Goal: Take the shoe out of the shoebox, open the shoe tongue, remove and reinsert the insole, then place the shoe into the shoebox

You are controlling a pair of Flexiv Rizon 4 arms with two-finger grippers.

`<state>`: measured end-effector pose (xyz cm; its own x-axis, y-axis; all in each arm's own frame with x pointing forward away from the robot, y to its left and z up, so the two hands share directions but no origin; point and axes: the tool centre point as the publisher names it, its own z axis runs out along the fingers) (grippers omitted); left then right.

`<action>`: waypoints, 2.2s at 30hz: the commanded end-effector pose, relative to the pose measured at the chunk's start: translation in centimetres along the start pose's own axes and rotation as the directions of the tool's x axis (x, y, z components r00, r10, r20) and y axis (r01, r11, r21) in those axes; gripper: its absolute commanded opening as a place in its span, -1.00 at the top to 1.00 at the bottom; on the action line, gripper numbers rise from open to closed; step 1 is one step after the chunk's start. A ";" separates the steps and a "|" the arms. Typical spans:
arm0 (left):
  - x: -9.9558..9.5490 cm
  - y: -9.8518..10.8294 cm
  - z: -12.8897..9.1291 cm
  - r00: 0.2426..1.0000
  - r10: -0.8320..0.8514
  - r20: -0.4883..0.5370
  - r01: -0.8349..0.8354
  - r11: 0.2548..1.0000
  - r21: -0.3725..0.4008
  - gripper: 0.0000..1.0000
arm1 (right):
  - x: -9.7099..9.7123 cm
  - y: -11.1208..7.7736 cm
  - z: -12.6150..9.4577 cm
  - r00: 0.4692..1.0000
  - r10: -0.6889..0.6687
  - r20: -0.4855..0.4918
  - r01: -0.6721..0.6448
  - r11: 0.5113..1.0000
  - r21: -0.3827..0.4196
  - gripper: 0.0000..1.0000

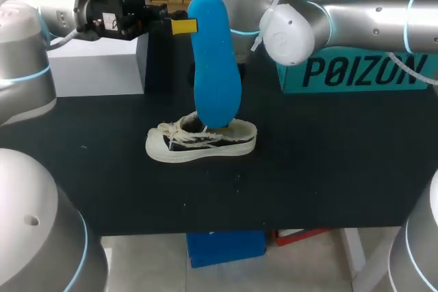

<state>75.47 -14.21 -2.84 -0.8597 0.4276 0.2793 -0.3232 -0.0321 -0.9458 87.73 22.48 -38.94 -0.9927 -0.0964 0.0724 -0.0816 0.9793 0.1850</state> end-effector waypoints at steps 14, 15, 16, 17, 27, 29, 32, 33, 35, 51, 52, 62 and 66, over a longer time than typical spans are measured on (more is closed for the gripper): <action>0.0 0.1 0.0 1.000 0.002 0.000 -0.002 1.000 0.001 1.00 | -0.1 -0.1 2.0 1.000 0.015 -0.023 -0.016 1.000 -0.017 1.00; 0.0 0.1 0.0 1.000 0.002 0.000 -0.002 1.000 0.001 1.00 | -0.1 -0.1 2.0 1.000 0.015 -0.023 -0.016 1.000 -0.017 1.00; 0.0 0.1 0.0 1.000 0.002 0.000 -0.002 1.000 0.001 1.00 | -0.1 -0.1 2.0 1.000 0.015 -0.023 -0.016 1.000 -0.017 1.00; 0.0 0.1 0.0 1.000 0.002 0.000 -0.002 1.000 0.001 1.00 | -0.1 -0.1 2.0 1.000 0.015 -0.023 -0.016 1.000 -0.017 1.00; 0.0 0.1 0.0 1.000 0.002 0.000 -0.002 1.000 0.001 1.00 | -0.1 -0.1 2.0 1.000 0.015 -0.023 -0.016 1.000 -0.017 1.00; 0.0 0.1 0.0 1.000 0.002 0.000 -0.002 1.000 0.001 1.00 | -0.1 -0.1 2.0 1.000 0.015 -0.023 -0.016 1.000 -0.017 1.00; 0.0 0.1 0.0 1.000 0.002 0.000 -0.002 1.000 0.001 1.00 | -0.1 -0.1 2.0 1.000 0.015 -0.023 -0.016 1.000 -0.017 1.00; 0.0 0.1 0.0 1.000 0.002 0.000 -0.002 1.000 0.001 1.00 | 0.0 -0.3 1.7 1.000 0.010 -0.021 -0.010 1.000 -0.017 1.00; 0.0 0.1 0.0 1.000 0.002 0.000 -0.002 1.000 0.001 1.00 | -0.1 -0.6 0.8 0.999 0.032 0.014 -0.031 0.999 -0.017 1.00; 0.0 0.1 0.0 1.000 0.002 0.000 -0.002 1.000 0.001 1.00 | -1.0 -3.0 -9.3 0.891 0.403 0.209 -0.408 0.913 -0.017 1.00; 0.0 0.1 0.0 1.000 0.002 0.000 -0.002 1.000 0.001 1.00 | -1.1 -3.2 -9.6 0.862 0.460 0.214 -0.465 0.885 -0.032 1.00; 0.0 0.1 0.0 1.000 0.002 0.000 -0.002 1.000 0.001 1.00 | -0.8 -4.3 -10.4 0.567 0.788 0.238 -0.782 0.606 -0.146 1.00; 0.0 0.1 0.0 1.000 0.002 0.000 -0.002 1.000 0.001 1.00 | -0.3 -4.3 -10.1 0.443 0.872 0.207 -0.858 0.480 -0.186 1.00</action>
<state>75.46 -14.21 -2.84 -0.8598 0.4275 0.2792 -0.3230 -0.0321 -0.9458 89.94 16.47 -29.89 -0.7463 0.6645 -0.0384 0.6487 0.7391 0.1812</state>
